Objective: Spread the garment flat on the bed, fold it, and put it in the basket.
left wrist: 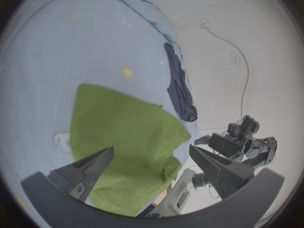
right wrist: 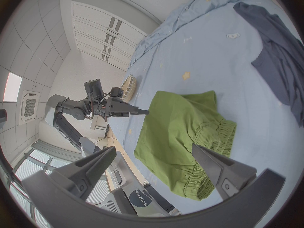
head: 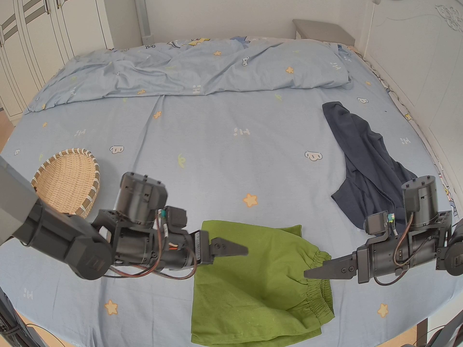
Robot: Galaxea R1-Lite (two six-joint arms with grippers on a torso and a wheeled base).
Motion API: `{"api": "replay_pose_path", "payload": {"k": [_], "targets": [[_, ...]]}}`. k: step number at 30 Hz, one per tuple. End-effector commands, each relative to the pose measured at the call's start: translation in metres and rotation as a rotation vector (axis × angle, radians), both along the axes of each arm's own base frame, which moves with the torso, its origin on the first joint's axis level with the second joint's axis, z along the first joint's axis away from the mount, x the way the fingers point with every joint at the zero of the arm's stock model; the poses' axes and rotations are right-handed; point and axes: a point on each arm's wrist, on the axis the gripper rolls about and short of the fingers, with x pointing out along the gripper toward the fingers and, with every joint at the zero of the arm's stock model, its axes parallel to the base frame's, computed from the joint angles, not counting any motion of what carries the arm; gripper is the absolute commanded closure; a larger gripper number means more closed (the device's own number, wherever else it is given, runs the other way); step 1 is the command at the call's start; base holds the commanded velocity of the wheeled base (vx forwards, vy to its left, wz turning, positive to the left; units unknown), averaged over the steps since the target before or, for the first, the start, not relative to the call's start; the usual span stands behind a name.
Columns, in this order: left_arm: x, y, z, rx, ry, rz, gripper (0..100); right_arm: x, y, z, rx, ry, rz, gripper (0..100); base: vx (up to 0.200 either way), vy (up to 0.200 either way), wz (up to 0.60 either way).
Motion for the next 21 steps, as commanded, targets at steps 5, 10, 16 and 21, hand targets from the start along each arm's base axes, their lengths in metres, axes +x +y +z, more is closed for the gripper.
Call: {"api": "replay_pose_path", "payload": {"k": [5, 10, 16, 21], "targets": [[-0.017, 0.054, -0.038, -0.005, -0.025, 0.032, 0, 0.031, 0.021, -0.05, -0.043, 0.085, 0.018, 0, 0.0, 0.0, 0.0], [-0.017, 0.052, -0.06, 0.02, 0.024, 0.025, 0, 0.045, 0.01, -0.06, -0.034, 0.082, -0.049, 0, 0.0, 0.0, 0.0], [-0.018, 0.052, -0.073, 0.053, 0.033, -0.002, 0, 0.061, -0.012, -0.057, -0.018, 0.07, -0.135, 0, 0.0, 0.0, 0.0], [-0.016, 0.046, -0.075, 0.055, 0.029, -0.022, 0, 0.062, -0.016, -0.054, -0.01, 0.06, -0.153, 0, 0.0, 0.0, 0.0]]}}
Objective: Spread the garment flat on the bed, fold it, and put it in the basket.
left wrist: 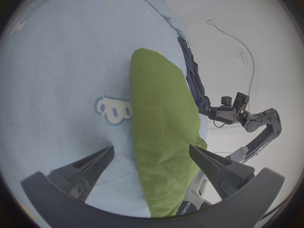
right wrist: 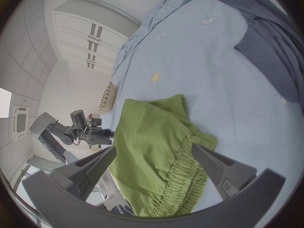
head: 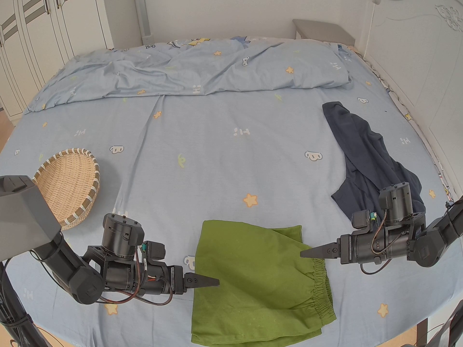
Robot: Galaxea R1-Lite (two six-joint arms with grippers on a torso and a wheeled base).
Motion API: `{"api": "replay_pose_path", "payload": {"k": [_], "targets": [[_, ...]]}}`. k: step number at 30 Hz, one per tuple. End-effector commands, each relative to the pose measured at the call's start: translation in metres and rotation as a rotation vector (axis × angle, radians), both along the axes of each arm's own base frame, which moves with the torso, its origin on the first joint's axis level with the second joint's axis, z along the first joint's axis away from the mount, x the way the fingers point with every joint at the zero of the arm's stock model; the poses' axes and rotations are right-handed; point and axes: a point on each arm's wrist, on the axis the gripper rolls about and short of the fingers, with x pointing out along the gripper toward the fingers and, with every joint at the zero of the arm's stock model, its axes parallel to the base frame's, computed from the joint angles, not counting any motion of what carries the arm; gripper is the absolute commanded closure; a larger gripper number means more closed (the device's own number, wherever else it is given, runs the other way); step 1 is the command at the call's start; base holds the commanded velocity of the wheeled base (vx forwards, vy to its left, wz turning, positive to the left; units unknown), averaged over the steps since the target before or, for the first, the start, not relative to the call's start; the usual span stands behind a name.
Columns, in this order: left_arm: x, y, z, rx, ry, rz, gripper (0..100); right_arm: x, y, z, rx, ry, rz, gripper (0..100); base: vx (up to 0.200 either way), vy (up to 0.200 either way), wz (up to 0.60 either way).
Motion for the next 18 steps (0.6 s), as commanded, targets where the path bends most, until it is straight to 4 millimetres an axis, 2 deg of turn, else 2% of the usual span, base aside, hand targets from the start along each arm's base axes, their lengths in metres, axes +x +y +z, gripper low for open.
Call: {"api": "replay_pose_path", "payload": {"k": [1, 4, 9, 11, 18], "targets": [[0.001, -0.007, -0.007, 0.007, 0.021, -0.021, 0, 0.002, -0.004, 0.0, 0.001, 0.0, -0.015, 0, 0.0, 0.0, 0.0], [0.001, -0.011, -0.008, 0.004, 0.022, -0.031, 0, 0.0, -0.006, 0.005, 0.006, -0.013, -0.02, 0, 0.0, 0.0, 0.0], [0.002, -0.029, -0.018, 0.007, 0.03, -0.084, 0, -0.004, -0.017, 0.023, 0.025, -0.073, -0.057, 0, 0.0, 0.0, 0.0], [0.002, -0.037, -0.027, 0.003, 0.023, -0.106, 0, -0.009, -0.025, 0.04, 0.042, -0.124, -0.081, 0, 0.0, 0.0, 0.0], [0.007, -0.047, -0.033, -0.034, -0.003, -0.104, 0, -0.024, -0.041, 0.073, 0.098, -0.201, -0.1, 0, 0.0, 0.0, 0.0]]}}
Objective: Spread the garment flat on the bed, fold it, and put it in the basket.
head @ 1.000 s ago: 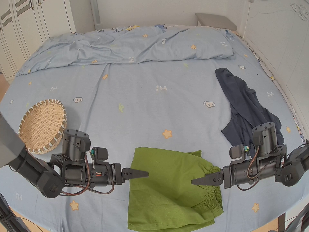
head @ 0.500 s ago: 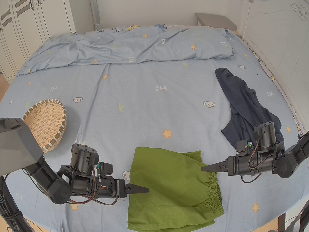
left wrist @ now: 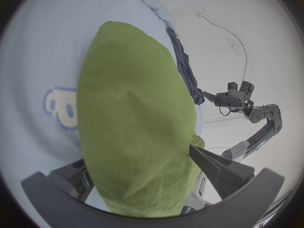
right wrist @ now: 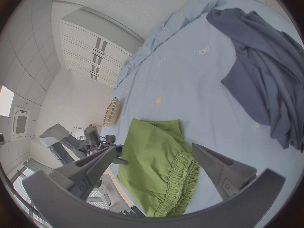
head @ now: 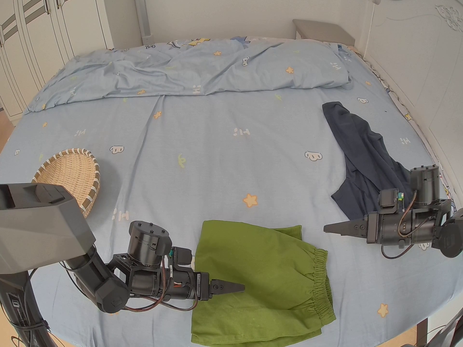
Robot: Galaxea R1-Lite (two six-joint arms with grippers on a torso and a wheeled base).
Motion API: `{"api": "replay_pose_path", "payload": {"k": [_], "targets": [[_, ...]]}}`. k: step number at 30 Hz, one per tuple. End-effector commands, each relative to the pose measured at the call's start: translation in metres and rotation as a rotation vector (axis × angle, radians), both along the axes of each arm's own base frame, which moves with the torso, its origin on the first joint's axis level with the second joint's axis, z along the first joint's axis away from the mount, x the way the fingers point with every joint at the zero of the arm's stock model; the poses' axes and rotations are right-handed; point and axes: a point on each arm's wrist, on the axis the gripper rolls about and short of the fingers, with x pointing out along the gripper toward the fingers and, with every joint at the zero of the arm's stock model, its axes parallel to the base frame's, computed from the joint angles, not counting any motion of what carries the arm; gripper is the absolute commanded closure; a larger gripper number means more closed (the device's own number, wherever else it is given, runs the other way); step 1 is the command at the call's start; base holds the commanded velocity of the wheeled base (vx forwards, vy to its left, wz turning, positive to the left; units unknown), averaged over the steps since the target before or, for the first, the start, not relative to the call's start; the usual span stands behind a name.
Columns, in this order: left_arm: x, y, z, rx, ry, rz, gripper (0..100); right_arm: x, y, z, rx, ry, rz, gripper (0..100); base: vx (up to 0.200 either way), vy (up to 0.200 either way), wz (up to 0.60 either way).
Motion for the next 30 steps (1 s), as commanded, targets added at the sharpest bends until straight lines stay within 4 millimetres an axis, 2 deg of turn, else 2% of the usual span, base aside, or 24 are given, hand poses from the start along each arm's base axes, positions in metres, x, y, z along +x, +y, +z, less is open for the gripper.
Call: {"api": "replay_pose_path", "payload": {"k": [1, 5, 13, 14, 18, 19, 20, 23, 26, 30], "targets": [[0.001, -0.008, -0.015, 0.007, 0.033, -0.009, 0, -0.014, -0.014, 0.033, 0.043, -0.102, -0.016, 0, 0.0, 0.0, 0.0], [0.001, -0.008, -0.012, -0.002, 0.034, -0.004, 0, -0.017, -0.018, 0.043, 0.05, -0.119, -0.025, 0, 0.0, 0.0, 0.0], [0.0, -0.007, -0.008, -0.016, 0.046, 0.012, 0, -0.018, -0.018, 0.042, 0.048, -0.113, -0.023, 0, 0.0, 0.0, 0.0], [-0.001, -0.006, -0.006, -0.016, 0.044, 0.015, 100, -0.017, -0.018, 0.042, 0.048, -0.114, -0.024, 0, 0.0, 0.0, 0.0], [-0.009, 0.008, 0.018, -0.045, 0.016, 0.047, 100, -0.017, -0.018, 0.042, 0.048, -0.114, -0.024, 0, 0.0, 0.0, 0.0], [-0.009, 0.008, 0.018, -0.045, 0.016, 0.047, 100, -0.017, -0.018, 0.042, 0.048, -0.114, -0.024, 0, 0.0, 0.0, 0.0], [-0.012, 0.018, 0.025, -0.055, 0.003, 0.07, 100, -0.017, -0.018, 0.042, 0.048, -0.114, -0.024, 0, 0.0, 0.0, 0.0], [-0.013, 0.028, 0.035, -0.082, -0.012, 0.08, 100, -0.017, -0.018, 0.043, 0.05, -0.116, -0.025, 0, 0.0, 0.0, 0.0], [-0.012, 0.033, 0.041, -0.106, -0.011, 0.067, 100, -0.017, -0.018, 0.044, 0.051, -0.12, -0.026, 0, 0.0, 0.0, 0.0], [-0.013, 0.04, 0.066, -0.152, -0.002, 0.019, 100, -0.021, -0.016, 0.066, 0.106, -0.131, -0.043, 0, 0.0, 0.0, 0.0]]}}
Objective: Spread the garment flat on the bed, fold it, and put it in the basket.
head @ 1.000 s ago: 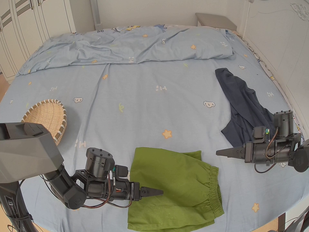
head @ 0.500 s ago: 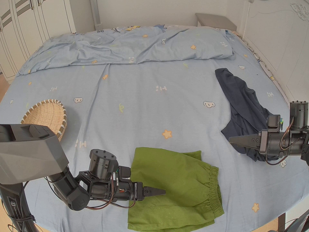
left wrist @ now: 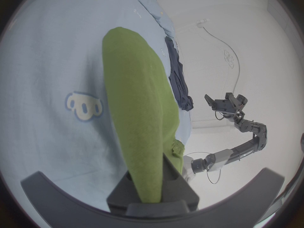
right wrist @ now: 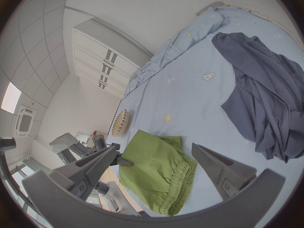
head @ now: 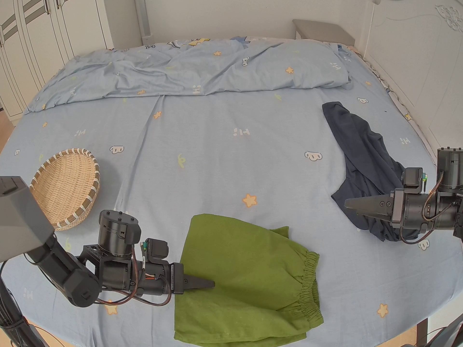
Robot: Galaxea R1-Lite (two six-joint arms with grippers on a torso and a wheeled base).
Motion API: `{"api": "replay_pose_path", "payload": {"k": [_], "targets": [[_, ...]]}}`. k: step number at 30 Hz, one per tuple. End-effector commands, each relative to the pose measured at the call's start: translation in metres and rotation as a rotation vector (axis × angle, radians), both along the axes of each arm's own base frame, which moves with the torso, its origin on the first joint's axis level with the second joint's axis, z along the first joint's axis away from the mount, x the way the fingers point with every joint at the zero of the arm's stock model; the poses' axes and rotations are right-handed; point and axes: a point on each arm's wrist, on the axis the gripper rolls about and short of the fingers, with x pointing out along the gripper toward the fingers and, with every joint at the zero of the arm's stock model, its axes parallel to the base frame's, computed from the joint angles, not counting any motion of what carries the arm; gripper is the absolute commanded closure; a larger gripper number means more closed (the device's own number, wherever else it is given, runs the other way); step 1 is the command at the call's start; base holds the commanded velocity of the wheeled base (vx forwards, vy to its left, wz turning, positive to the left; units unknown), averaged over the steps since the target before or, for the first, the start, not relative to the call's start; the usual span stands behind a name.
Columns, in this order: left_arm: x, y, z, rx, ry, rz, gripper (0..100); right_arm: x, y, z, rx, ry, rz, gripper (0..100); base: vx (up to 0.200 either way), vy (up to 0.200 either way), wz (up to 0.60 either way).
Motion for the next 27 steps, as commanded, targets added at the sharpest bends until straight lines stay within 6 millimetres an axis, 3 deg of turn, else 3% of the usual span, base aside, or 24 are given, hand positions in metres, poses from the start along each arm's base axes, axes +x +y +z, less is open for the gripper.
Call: {"api": "replay_pose_path", "payload": {"k": [1, 4, 10, 24, 27], "targets": [[0.002, 0.008, 0.041, -0.043, -0.065, 0.011, 100, -0.003, 0.002, 0.028, 0.049, -0.038, -0.008, 0, 0.0, 0.0, 0.0], [0.013, 0.016, 0.06, -0.028, -0.038, 0.053, 100, 0.001, 0.004, 0.042, 0.053, -0.035, -0.007, 0, 0.0, 0.0, 0.0], [0.032, 0.019, 0.088, -0.023, -0.013, 0.086, 100, 0.001, 0.002, 0.045, 0.057, 0.032, 0.02, 0, 0.0, 0.0, 0.0], [0.032, 0.021, 0.087, -0.011, -0.016, 0.082, 100, -0.006, 0.008, 0.048, 0.062, 0.025, 0.053, 0, 0.0, 0.0, 0.0], [0.03, 0.022, 0.091, -0.013, -0.021, 0.082, 100, -0.006, 0.008, 0.049, 0.062, 0.024, 0.051, 0, 0.0, 0.2, 0.0]]}}
